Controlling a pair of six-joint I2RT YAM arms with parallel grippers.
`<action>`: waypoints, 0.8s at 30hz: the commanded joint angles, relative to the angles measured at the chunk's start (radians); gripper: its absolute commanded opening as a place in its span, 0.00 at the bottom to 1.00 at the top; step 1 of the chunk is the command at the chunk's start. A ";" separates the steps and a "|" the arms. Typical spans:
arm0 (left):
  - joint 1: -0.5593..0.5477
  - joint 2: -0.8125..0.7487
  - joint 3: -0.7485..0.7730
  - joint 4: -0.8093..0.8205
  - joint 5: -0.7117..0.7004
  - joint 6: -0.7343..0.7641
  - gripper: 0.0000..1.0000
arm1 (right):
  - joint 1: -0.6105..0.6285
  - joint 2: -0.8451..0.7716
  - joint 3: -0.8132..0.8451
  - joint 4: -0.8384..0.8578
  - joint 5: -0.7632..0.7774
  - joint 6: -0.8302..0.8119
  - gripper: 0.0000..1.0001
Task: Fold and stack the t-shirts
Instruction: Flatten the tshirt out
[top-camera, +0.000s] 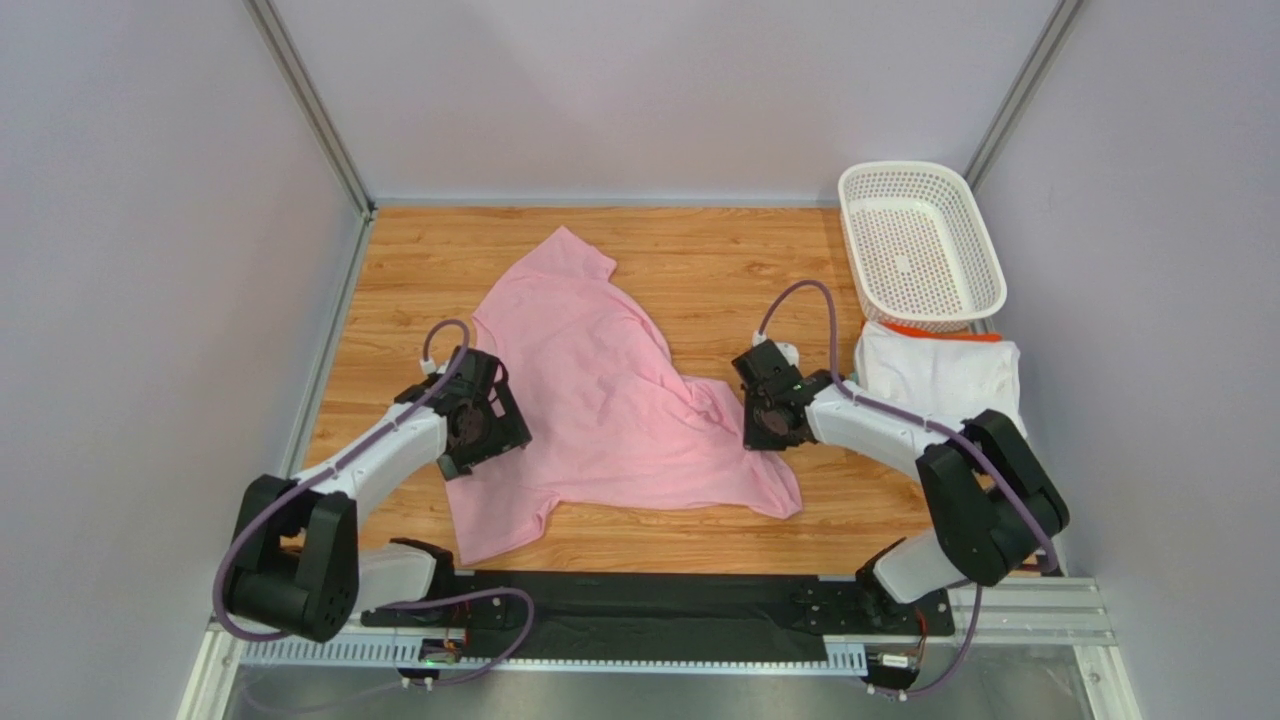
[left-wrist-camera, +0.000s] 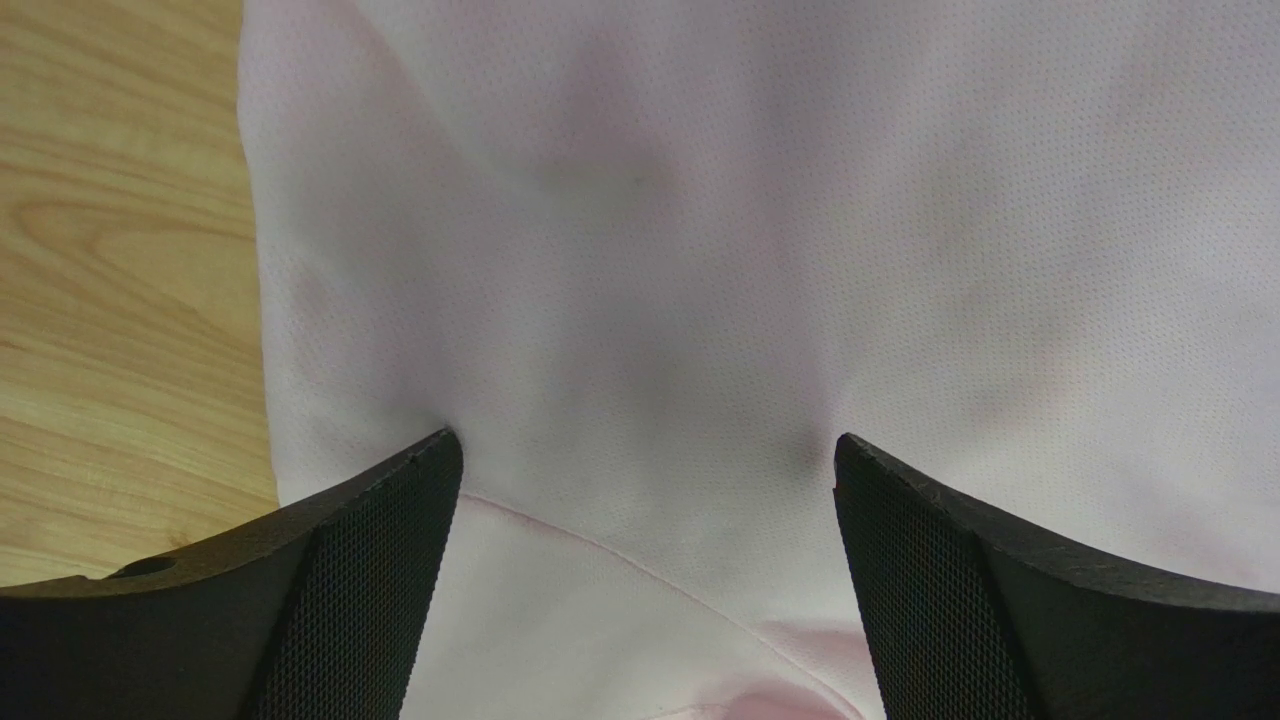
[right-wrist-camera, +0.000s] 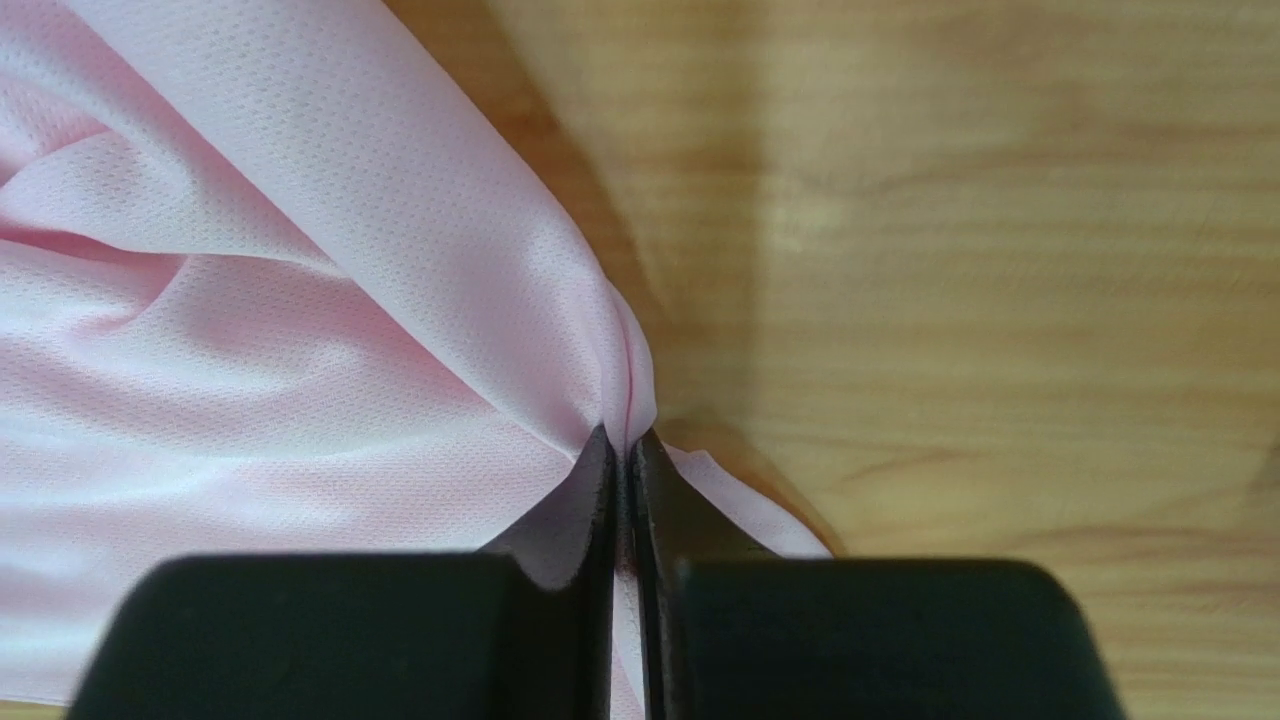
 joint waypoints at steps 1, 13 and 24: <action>0.000 0.056 0.081 0.027 -0.045 0.023 1.00 | -0.073 0.082 0.043 0.041 0.026 -0.061 0.00; 0.041 0.497 0.478 0.050 -0.042 0.078 1.00 | -0.321 0.154 0.304 0.030 -0.042 -0.177 0.06; 0.058 0.717 0.895 -0.108 0.012 0.164 1.00 | -0.360 0.156 0.388 -0.008 -0.119 -0.245 0.47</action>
